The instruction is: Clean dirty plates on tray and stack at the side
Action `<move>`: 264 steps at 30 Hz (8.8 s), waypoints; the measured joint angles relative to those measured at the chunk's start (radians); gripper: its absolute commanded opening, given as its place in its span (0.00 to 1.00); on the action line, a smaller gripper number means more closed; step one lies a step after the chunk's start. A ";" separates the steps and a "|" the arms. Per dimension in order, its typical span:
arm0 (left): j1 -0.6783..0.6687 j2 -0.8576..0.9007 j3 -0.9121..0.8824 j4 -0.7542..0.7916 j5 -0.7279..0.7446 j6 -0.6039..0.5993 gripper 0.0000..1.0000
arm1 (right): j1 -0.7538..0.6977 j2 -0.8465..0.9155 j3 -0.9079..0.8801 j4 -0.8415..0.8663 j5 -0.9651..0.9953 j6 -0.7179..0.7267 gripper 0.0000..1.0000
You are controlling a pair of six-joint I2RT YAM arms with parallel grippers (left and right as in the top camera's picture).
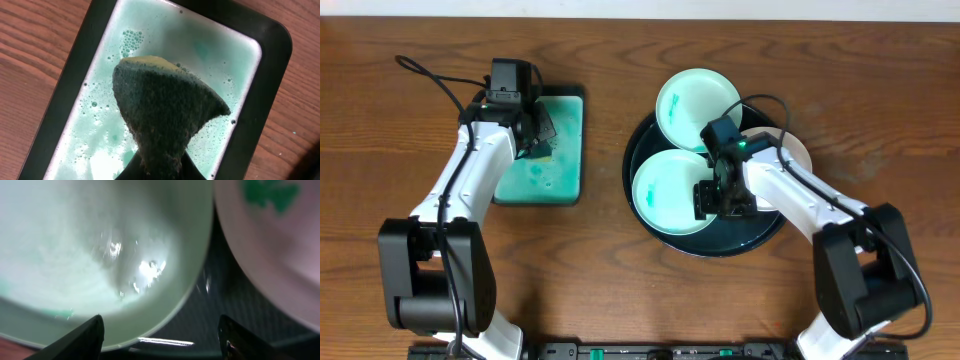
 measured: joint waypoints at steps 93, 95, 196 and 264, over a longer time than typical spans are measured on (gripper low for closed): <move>-0.581 0.217 0.004 0.150 -0.210 -0.086 0.07 | -0.087 0.057 0.003 0.360 -0.050 -0.085 0.07; -0.575 0.190 0.004 0.173 -0.077 -0.094 0.07 | -0.087 0.057 0.003 0.360 -0.051 -0.085 0.07; -0.553 0.221 0.023 0.178 -0.018 -0.099 0.07 | -0.087 0.057 0.003 0.353 -0.067 -0.084 0.05; -0.059 -0.079 -0.002 0.032 0.130 0.043 0.07 | -0.045 -0.003 0.007 0.439 0.055 -0.330 0.01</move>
